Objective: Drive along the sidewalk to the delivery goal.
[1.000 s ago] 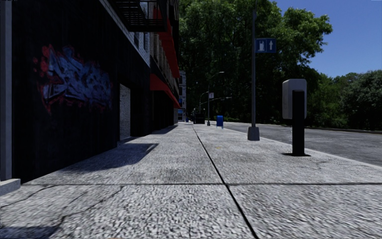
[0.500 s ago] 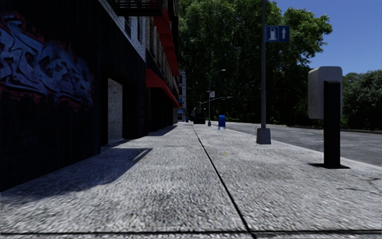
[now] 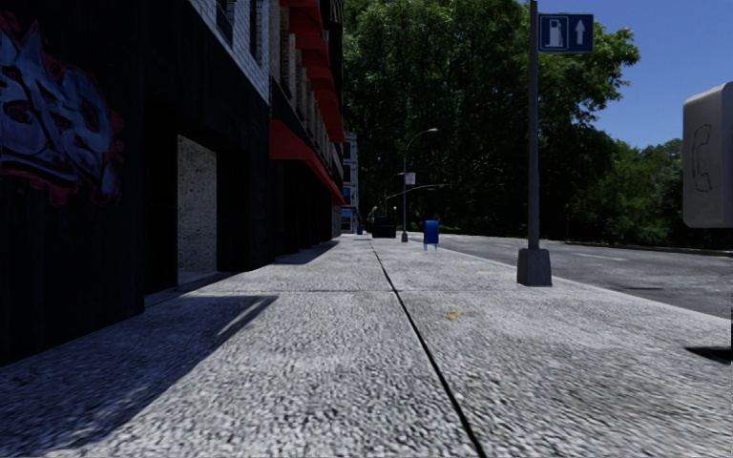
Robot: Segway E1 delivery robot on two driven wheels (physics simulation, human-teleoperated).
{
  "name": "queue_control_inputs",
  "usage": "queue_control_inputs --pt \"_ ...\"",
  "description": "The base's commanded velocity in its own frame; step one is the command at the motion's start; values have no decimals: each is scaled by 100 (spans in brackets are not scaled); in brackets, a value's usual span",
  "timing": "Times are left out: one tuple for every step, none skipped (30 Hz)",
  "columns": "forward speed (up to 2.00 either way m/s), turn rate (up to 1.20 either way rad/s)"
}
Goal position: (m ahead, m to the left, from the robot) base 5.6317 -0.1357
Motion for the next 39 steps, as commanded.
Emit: queue_control_inputs --pt "200 0" --pt "200 0" --pt "200 0" --pt "200 0" --pt "200 0" --pt "200 0" --pt "200 0" --pt "200 0" --pt "200 0" --pt "200 0" --pt "200 0" --pt "200 0" --pt "200 0" --pt "200 0" --pt "200 0" --pt "200 5" --pt "200 21" --pt "200 26" --pt "200 27" --pt "200 27" --pt "200 17" --pt "200 0" --pt "200 0" --pt "200 0" --pt "200 0" --pt "200 0" --pt "200 0" --pt "200 0" --pt "200 0" --pt "200 0" --pt "200 0" --pt "200 0" --pt "200 0" --pt "200 0" --pt "200 0" --pt "200 0" --pt "200 0" --pt "200 0" --pt "200 0"
